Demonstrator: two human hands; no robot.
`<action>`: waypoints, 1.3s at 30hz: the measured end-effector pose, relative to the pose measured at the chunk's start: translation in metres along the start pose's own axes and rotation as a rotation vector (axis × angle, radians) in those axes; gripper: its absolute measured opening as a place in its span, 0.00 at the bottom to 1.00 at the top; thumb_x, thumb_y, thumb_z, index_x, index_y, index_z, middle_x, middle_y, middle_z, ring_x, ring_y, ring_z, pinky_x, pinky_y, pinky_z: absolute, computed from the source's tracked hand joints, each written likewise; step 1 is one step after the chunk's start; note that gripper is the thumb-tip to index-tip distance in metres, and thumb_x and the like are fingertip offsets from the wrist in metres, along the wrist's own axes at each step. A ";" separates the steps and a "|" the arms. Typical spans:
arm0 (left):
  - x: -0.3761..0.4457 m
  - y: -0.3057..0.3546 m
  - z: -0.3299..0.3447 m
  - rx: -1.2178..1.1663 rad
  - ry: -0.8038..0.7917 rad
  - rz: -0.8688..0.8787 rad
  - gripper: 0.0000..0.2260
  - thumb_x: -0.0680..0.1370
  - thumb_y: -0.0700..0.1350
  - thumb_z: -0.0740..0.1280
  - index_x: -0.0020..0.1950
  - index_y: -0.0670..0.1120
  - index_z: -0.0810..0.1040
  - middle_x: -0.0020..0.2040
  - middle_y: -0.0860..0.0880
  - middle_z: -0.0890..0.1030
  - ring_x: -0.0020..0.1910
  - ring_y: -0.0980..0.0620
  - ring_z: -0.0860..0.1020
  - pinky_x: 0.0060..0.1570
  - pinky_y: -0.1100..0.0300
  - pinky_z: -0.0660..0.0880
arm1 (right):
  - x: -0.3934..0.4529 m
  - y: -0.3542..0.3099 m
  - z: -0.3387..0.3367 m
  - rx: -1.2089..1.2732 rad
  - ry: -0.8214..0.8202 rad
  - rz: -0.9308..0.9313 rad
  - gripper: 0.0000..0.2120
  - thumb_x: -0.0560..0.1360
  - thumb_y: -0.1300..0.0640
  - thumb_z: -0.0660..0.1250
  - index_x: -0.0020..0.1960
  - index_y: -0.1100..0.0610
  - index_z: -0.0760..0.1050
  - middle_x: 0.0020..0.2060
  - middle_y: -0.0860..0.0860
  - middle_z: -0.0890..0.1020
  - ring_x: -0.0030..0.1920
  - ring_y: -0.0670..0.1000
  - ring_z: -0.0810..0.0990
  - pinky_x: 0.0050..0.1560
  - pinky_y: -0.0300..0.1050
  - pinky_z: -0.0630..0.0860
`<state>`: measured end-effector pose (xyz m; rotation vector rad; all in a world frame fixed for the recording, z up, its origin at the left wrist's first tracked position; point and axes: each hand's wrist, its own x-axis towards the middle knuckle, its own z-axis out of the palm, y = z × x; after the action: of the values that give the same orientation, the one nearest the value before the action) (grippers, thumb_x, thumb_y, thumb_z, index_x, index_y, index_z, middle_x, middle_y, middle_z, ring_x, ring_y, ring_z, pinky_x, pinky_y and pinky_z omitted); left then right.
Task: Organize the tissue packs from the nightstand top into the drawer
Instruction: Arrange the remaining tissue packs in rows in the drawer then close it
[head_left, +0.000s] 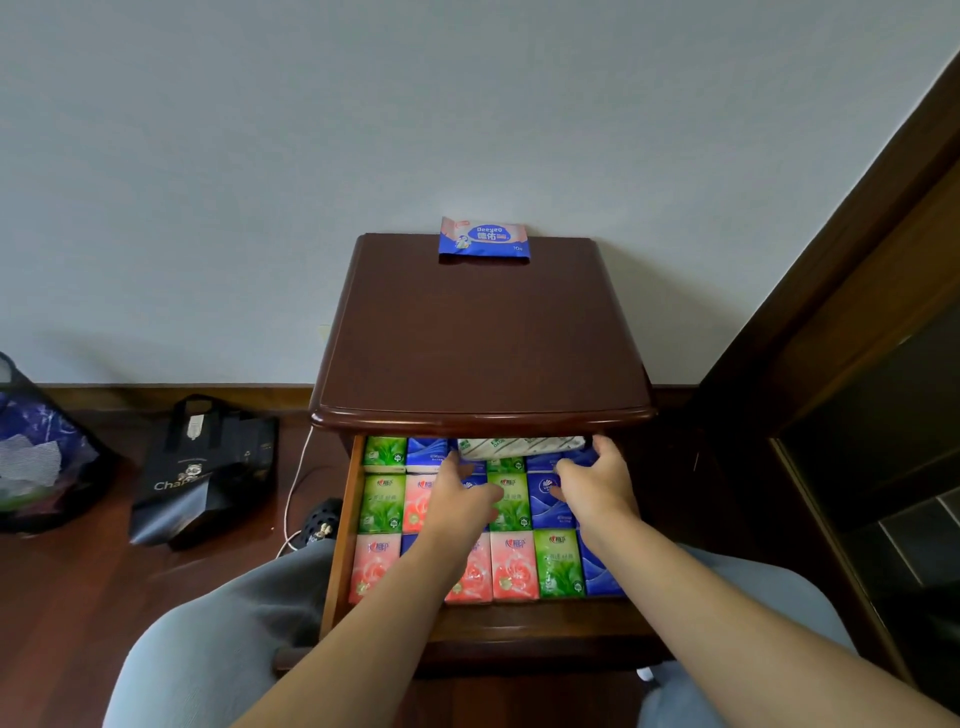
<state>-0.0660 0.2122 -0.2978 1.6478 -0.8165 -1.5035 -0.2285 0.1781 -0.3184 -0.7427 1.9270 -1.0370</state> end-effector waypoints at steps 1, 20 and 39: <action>-0.001 0.000 0.001 0.004 -0.006 -0.002 0.37 0.79 0.36 0.69 0.84 0.51 0.56 0.67 0.55 0.70 0.54 0.52 0.80 0.44 0.61 0.79 | 0.000 0.000 0.001 0.031 -0.007 0.028 0.27 0.78 0.63 0.71 0.74 0.45 0.71 0.54 0.44 0.79 0.47 0.48 0.86 0.36 0.45 0.86; -0.014 0.034 -0.016 0.452 0.122 0.476 0.11 0.80 0.57 0.66 0.41 0.53 0.76 0.37 0.52 0.80 0.34 0.58 0.75 0.36 0.58 0.75 | -0.043 -0.030 -0.032 -0.265 -0.147 -0.524 0.17 0.80 0.40 0.64 0.37 0.49 0.74 0.37 0.47 0.82 0.40 0.50 0.84 0.42 0.57 0.83; 0.139 0.105 -0.043 1.347 0.318 0.555 0.31 0.83 0.63 0.41 0.85 0.54 0.44 0.86 0.50 0.46 0.84 0.50 0.42 0.80 0.37 0.41 | 0.124 -0.161 0.119 -0.819 -0.078 -0.917 0.38 0.82 0.39 0.59 0.85 0.54 0.50 0.84 0.54 0.52 0.83 0.57 0.52 0.83 0.57 0.53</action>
<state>-0.0049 0.0450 -0.2786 2.1188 -2.1072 -0.1463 -0.1700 -0.0436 -0.2654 -2.2240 1.9257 -0.6169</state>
